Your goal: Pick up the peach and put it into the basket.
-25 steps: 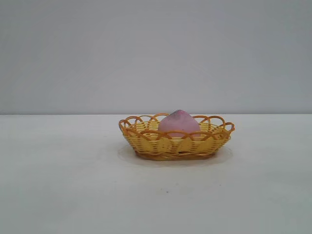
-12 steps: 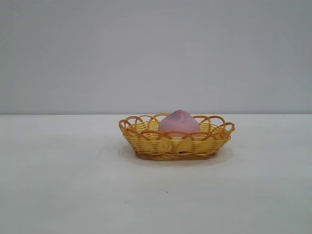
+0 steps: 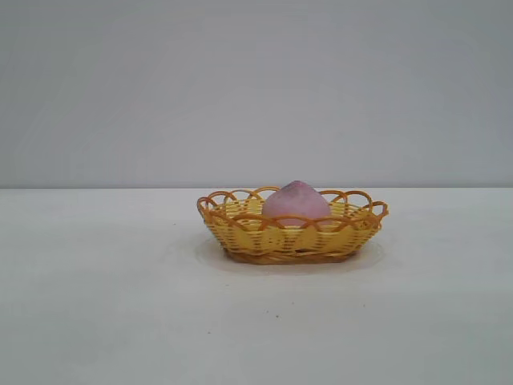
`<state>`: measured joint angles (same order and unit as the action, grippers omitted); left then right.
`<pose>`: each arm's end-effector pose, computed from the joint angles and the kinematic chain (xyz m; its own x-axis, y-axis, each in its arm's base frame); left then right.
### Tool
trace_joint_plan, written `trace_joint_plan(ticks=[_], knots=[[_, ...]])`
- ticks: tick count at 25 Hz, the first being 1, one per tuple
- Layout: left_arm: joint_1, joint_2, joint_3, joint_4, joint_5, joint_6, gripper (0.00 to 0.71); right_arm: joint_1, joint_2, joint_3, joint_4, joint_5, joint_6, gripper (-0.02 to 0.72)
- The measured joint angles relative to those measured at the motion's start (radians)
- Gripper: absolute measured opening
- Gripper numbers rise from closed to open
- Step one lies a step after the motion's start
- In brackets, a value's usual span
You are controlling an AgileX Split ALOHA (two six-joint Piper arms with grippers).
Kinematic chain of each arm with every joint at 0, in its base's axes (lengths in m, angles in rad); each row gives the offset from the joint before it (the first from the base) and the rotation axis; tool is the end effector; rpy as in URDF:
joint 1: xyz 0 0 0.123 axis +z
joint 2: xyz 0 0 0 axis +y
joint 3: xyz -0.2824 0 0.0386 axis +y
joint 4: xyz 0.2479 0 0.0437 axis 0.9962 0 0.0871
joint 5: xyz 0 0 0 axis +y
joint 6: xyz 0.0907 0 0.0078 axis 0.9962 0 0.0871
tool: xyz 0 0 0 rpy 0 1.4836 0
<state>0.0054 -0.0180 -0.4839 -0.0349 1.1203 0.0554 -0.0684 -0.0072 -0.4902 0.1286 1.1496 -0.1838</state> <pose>-0.0083 -0.0029 0.2679 -0.5051 0.0374 -0.8623 0.0420 0.9989 0.0188 -0.0085 0.0113 0.2680 -0.5230 -0.0942 -0.8471 -0.1001 0.9938 -0.0487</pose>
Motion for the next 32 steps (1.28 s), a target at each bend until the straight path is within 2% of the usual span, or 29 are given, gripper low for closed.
trace_joint_plan(ticks=[10,15,20,32], knots=[[0.0,0.0,0.0,0.0,0.0,0.0,0.534,0.179,0.0,0.0,-0.003,0.0,0.008,0.385],[0.0,0.0,0.0,0.0,0.0,0.0,0.534,0.171,0.0,0.0,-0.007,0.0,0.014,0.385],[0.0,0.0,0.0,0.0,0.0,0.0,0.534,0.14,0.0,0.0,-0.066,-0.002,0.095,0.385],[0.0,0.0,0.0,0.0,0.0,0.0,0.534,0.14,0.0,0.0,-0.078,-0.004,0.115,0.385]])
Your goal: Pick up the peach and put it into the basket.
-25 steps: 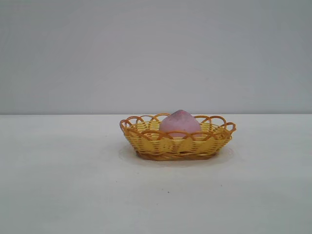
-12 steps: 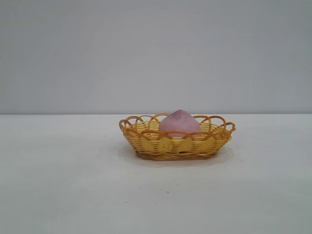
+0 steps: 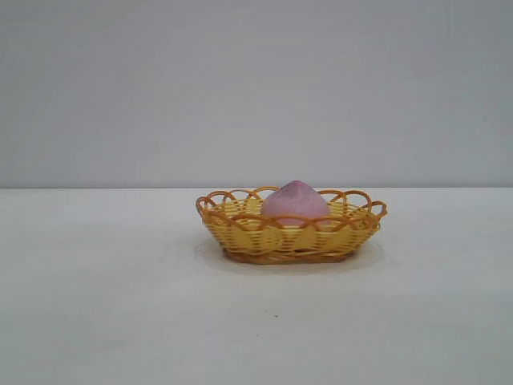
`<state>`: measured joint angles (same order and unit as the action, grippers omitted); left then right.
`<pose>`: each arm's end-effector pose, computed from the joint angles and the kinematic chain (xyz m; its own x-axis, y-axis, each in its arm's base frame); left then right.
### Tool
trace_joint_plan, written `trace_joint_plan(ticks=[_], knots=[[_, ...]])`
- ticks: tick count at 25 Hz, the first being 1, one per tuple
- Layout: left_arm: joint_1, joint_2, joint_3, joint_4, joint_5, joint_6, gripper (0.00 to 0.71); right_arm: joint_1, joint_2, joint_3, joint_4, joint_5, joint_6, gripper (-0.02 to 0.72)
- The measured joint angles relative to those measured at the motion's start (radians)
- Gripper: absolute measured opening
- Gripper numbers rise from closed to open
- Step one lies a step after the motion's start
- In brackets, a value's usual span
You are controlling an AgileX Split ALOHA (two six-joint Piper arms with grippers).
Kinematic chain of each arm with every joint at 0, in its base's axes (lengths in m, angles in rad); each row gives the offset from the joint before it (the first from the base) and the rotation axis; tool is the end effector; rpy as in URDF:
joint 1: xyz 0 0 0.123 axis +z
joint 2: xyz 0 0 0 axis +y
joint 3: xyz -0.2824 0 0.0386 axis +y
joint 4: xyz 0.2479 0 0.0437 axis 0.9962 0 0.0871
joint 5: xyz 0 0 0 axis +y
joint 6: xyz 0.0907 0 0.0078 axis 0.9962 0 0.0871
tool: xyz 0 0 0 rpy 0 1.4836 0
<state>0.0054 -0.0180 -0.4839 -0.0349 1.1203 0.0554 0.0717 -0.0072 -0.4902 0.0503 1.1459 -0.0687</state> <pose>-0.0083 -0.0029 0.2679 -0.5051 0.0374 -0.8623 0.0420 0.9989 0.0188 -0.0090 0.0035 0.2678 -0.5246 -0.0857 -0.8470 -0.1356 0.9906 -0.0163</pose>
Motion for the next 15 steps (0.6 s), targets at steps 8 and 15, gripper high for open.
trace_joint_plan(ticks=[8,15], knots=[[0.0,0.0,0.0,0.0,0.0,0.0,0.534,0.041,0.0,0.0,0.002,-0.002,0.002,0.385],[0.0,0.0,0.0,0.0,0.0,0.0,0.534,0.043,0.0,0.0,0.028,-0.002,0.002,0.385]])
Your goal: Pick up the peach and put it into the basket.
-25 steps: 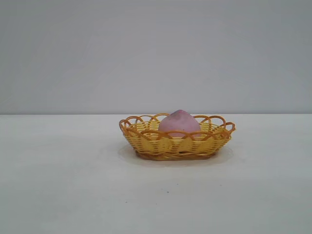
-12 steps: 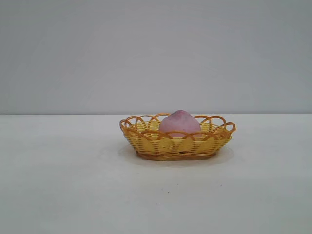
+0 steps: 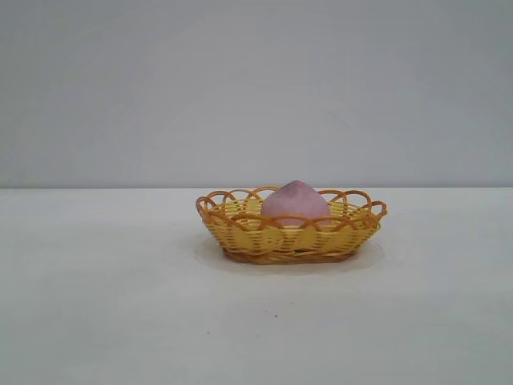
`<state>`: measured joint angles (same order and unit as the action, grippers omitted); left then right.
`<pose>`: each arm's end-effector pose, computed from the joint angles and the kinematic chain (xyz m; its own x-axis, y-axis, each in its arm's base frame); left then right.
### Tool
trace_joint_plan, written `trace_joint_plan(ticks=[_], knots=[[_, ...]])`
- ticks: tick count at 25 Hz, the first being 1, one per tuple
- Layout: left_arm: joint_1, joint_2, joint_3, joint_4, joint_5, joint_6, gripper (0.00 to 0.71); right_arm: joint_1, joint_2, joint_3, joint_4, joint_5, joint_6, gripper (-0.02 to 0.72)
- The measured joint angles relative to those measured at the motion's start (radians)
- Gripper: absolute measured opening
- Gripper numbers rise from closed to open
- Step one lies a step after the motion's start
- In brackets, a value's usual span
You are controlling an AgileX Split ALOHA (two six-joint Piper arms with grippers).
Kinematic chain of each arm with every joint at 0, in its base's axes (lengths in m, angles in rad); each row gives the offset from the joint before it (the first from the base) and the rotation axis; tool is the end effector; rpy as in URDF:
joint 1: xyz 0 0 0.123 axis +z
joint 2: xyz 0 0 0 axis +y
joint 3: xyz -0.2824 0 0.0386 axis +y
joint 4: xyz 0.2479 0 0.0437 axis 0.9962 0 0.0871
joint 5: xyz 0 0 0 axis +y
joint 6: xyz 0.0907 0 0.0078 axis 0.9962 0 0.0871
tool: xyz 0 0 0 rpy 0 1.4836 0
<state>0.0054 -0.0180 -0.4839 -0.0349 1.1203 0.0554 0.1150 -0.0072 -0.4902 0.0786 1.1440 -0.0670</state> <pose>-0.0083 -0.0029 0.2679 -0.5051 0.0374 -0.8623 0.0420 0.9989 0.0188 -0.0094 0.0055 0.2680 -0.5199 -0.0946 -0.8490 -0.1927 0.9812 0.0087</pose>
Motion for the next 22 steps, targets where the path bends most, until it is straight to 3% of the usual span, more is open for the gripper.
trace_joint_plan(ticks=[17,22], knots=[[0.0,-0.001,0.0,0.0,0.0,0.0,0.534,-0.002,-0.01,0.0,0.0,-0.001,0.0,0.385],[0.0,-0.001,0.0,0.0,0.0,0.0,0.534,-0.061,-0.01,0.0,0.0,-0.001,0.0,0.385]])
